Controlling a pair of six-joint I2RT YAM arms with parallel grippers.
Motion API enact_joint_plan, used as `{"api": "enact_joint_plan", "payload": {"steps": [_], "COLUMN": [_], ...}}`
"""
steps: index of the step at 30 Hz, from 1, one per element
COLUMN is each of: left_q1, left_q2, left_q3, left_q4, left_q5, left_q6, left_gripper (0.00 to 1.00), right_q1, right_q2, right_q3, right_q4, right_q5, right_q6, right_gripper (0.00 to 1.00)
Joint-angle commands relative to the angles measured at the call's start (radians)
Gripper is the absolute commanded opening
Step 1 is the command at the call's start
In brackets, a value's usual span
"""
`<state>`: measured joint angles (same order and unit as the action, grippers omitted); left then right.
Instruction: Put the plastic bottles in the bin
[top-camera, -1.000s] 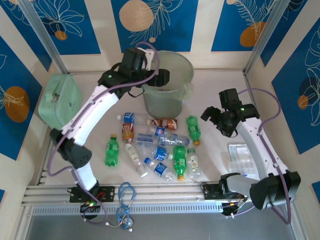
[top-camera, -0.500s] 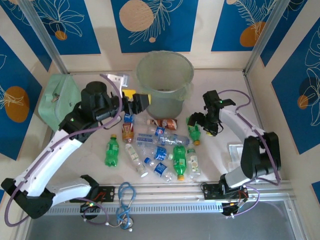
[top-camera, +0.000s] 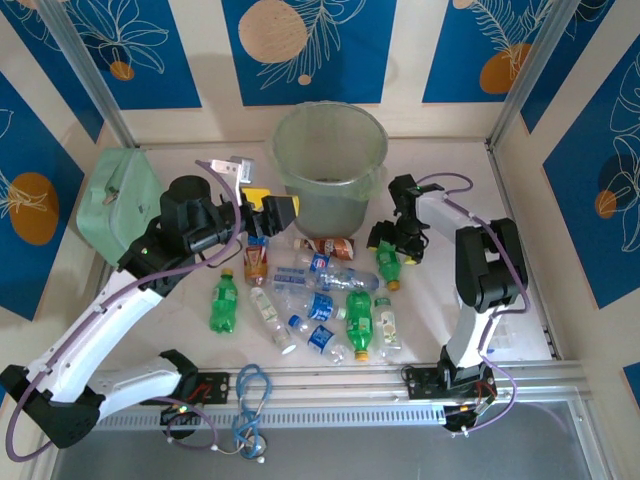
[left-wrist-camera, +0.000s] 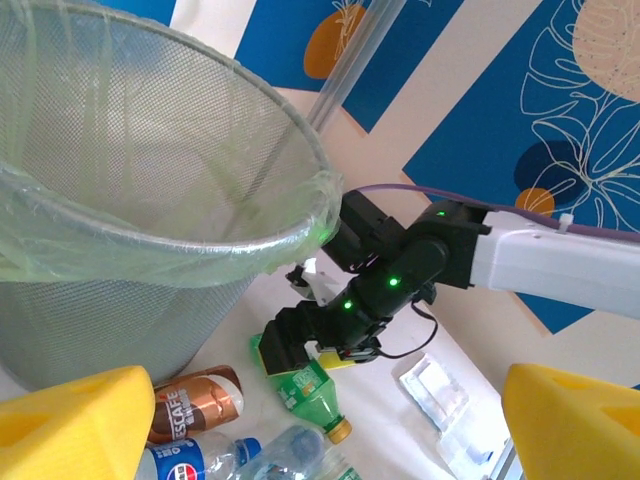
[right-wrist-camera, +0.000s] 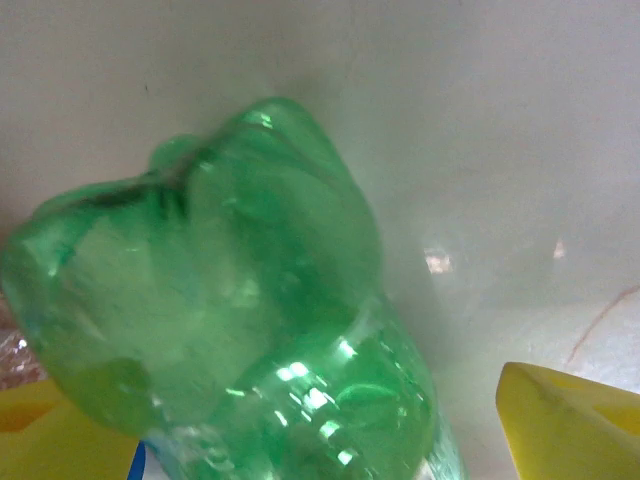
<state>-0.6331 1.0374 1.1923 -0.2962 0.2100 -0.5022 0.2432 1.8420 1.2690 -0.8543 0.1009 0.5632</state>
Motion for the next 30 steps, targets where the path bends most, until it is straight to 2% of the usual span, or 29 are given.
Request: {"api": "enact_joint_plan", "payload": {"steps": [1, 9, 18, 25, 30], "left_q1": [-0.002, -0.002, -0.002, -0.002, -0.003], "left_q2": [-0.002, -0.004, 0.003, 0.000, 0.006], "left_q3": [-0.015, -0.021, -0.026, -0.031, -0.035], "left_q4": [0.038, 0.029, 0.032, 0.036, 0.072], "left_q5": [0.019, -0.003, -0.003, -0.004, 0.057], "left_q6": [-0.016, -0.008, -0.012, -0.016, -0.031], "left_gripper": [0.89, 0.89, 0.89, 0.89, 0.90], "right_q1": [0.001, -0.026, -0.059, -0.087, -0.100], "right_q2": [0.049, 0.061, -0.043, -0.247, -0.511], "right_q3": [0.040, 0.013, -0.057, -0.129, -0.182], "right_q4": [-0.054, -0.048, -0.014, 0.006, 0.027], "right_q5": [0.036, 0.056, 0.048, 0.011, -0.070], "right_q6": [-0.006, 0.015, 0.045, 0.087, 0.140], "right_gripper": [0.86, 0.74, 0.60, 0.55, 0.55]}}
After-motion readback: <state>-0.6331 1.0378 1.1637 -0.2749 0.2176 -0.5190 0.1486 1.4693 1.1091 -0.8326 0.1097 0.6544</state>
